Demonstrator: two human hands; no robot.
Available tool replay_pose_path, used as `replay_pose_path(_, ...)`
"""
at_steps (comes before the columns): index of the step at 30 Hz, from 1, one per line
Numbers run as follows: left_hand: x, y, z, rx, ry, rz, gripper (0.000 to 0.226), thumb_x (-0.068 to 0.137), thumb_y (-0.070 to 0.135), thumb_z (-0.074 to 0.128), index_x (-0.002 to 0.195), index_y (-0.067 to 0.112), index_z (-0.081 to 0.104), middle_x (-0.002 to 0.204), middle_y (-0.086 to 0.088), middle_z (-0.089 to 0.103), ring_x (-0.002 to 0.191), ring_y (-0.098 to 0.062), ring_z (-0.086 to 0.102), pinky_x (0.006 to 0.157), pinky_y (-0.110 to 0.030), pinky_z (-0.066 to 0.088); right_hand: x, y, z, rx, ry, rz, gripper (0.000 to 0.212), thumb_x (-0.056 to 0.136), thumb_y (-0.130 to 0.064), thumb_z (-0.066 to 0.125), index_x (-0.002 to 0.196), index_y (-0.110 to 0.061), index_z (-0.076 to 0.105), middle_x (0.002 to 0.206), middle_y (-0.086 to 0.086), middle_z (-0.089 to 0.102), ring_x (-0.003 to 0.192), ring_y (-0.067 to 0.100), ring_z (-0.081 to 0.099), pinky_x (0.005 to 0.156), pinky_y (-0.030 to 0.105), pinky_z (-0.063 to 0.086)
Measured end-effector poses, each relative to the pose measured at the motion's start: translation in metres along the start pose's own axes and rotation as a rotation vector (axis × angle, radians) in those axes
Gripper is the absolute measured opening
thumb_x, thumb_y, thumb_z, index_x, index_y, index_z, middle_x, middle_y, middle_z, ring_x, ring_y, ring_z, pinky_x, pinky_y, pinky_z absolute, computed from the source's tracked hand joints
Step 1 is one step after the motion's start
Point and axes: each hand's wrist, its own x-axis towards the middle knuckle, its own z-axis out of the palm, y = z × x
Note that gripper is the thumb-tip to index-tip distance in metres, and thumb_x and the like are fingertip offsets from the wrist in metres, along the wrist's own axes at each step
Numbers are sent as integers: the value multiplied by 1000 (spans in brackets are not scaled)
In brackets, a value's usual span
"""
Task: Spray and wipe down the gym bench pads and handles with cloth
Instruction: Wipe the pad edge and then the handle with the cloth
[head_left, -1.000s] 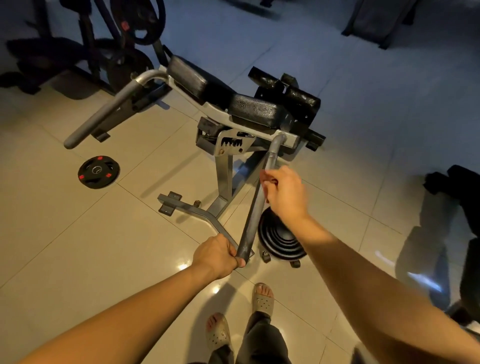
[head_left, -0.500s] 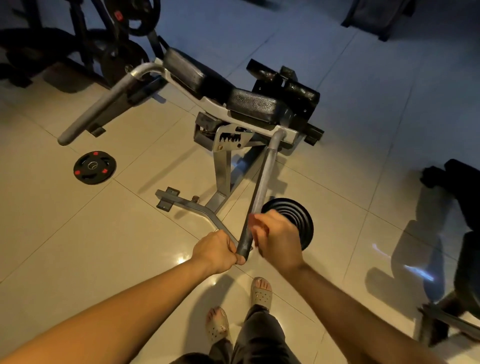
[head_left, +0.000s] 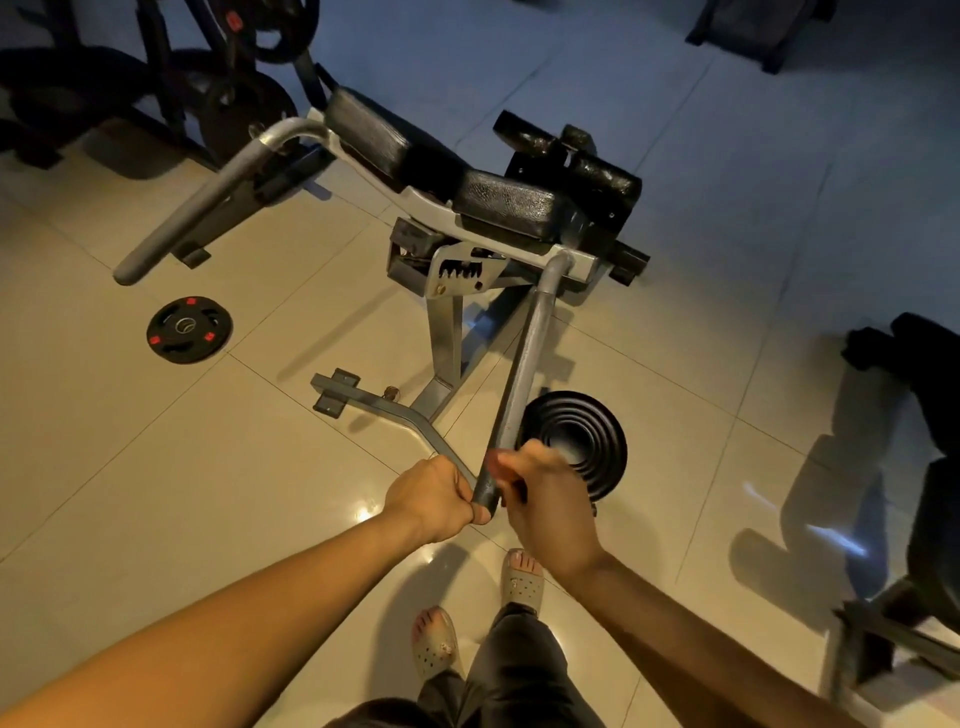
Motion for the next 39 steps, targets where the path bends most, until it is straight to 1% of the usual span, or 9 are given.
replay_pose_path(4, -3, 0, 0, -6, 29, -7, 23, 77, 45, 86, 80, 23, 80, 73, 9, 72, 68, -9, 63, 61, -27, 47, 31, 2, -17, 24, 34, -70, 19, 95, -16, 61, 111, -18, 72, 94, -1, 59, 84, 17, 57, 72, 32, 53)
replay_pose_path(9, -4, 1, 1, -5, 27, -13, 23, 78, 46, 86, 81, 24, 80, 73, 10, 71, 70, -9, 63, 60, -27, 46, 147, 29, -52, 50, 225, 195, 24, 99, -22, 62, 122, -21, 72, 109, 1, 60, 99, 20, 60, 88, 36, 55)
replay_pose_path(12, -5, 0, 2, -6, 31, -7, 23, 78, 45, 86, 80, 22, 80, 73, 9, 72, 69, -8, 63, 61, -27, 46, 144, 24, -47, 27, 279, 237, 27, 100, -23, 61, 125, -22, 70, 109, 2, 58, 101, 21, 58, 90, 36, 53)
replay_pose_path(21, -5, -2, 3, -28, 32, 21, 25, 79, 43, 85, 76, 19, 80, 74, 3, 74, 73, -18, 68, 64, -30, 49, -3, 4, -3, 35, -43, -61, 18, 98, -18, 61, 114, -21, 69, 97, -2, 57, 84, 15, 56, 73, 38, 55)
replay_pose_path(25, -3, -4, 4, -38, 30, 18, 23, 78, 45, 85, 79, 23, 81, 71, 8, 73, 69, -11, 65, 60, -27, 47, 81, 14, -34, 95, 128, 73, 18, 99, -19, 61, 116, -16, 68, 106, -1, 60, 96, 14, 58, 86, 32, 53)
replay_pose_path(29, -2, -7, 5, -46, 31, 28, 23, 79, 47, 84, 83, 24, 82, 73, 9, 73, 68, -9, 62, 57, -26, 41, 147, 28, -46, 7, 247, 212, 19, 98, -22, 63, 116, -19, 69, 108, 1, 59, 98, 20, 60, 86, 38, 55)
replay_pose_path(32, -3, -14, 10, -70, 56, 58, 27, 81, 48, 83, 80, 21, 81, 71, 4, 73, 67, -15, 64, 57, -27, 45, 110, 19, -31, 52, 205, 185, 19, 99, -20, 62, 117, -21, 68, 108, -3, 56, 101, 16, 57, 90, 38, 54)
replay_pose_path(35, -9, -22, 19, -150, 90, 94, 31, 84, 43, 80, 72, 15, 74, 57, 1, 59, 53, -14, 50, 55, -28, 39, 41, 8, -9, 112, 122, 49, 19, 96, -13, 63, 113, -18, 70, 101, -2, 56, 93, 18, 57, 82, 39, 56)
replay_pose_path(39, -13, -32, 31, -273, 122, 167, 29, 91, 35, 73, 73, 12, 73, 52, 3, 52, 49, -11, 41, 54, -30, 37, -26, -6, 9, 26, -82, -60, 25, 93, -14, 70, 115, -26, 68, 98, -5, 51, 87, 10, 54, 82, 27, 55)
